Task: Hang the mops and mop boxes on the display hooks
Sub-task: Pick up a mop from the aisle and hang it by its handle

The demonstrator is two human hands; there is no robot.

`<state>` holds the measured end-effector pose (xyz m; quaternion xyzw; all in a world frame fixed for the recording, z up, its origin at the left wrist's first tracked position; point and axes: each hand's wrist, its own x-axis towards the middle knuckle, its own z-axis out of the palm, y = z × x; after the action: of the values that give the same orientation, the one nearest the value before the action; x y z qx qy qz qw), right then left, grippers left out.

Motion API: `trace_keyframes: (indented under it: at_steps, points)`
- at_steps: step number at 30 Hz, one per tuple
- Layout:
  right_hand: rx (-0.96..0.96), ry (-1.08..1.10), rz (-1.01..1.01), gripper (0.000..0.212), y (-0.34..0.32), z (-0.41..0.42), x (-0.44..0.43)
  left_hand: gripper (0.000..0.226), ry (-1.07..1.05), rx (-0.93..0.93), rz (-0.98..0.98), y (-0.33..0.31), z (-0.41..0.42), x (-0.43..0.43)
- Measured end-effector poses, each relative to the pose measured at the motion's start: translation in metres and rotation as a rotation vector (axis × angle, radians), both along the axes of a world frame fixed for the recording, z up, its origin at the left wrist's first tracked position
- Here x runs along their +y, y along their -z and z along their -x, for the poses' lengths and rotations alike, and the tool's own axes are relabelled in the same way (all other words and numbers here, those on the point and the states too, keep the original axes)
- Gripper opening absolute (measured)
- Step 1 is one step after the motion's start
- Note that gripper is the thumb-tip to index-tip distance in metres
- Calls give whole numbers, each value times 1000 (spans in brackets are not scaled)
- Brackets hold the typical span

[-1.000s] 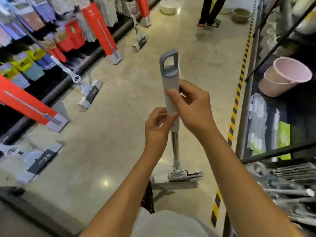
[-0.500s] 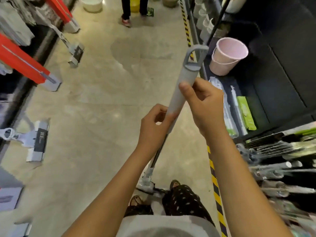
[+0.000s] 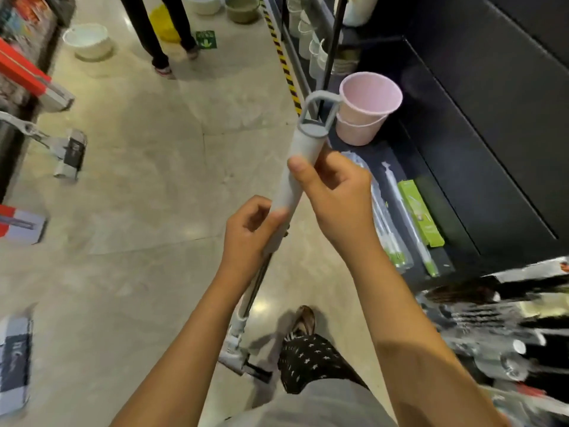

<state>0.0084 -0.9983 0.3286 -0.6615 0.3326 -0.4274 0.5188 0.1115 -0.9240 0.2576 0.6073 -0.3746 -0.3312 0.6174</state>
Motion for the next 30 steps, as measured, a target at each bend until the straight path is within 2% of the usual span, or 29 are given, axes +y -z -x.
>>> trace_keyframes:
  at_steps: [4,7,12,14,18,22,25,30]
  points:
    - [10,14,-10,11,-13,-1,-93,35,28,24,17,-13,-6,-95]
    - [48,67,38,11,-24,2,-151,36,44,39,49,-19,-6,-160]
    - [83,188,79,19,-36,12,-218,12,166,50,85,-24,-1,-244]
    - [66,236,92,18,-40,17,-241,11,230,51,112,-28,2,-275]
    - [61,355,137,7,-49,23,-285,14,378,37,180,-37,8,-338]
    - [92,528,175,17,-65,16,-322,19,511,45,249,-44,4,-398]
    - [95,650,215,12,-83,0,-344,20,630,61,291,-61,-6,-437]
    - [134,857,276,18,-126,-19,-374,28,863,109,341,-103,-18,-491]
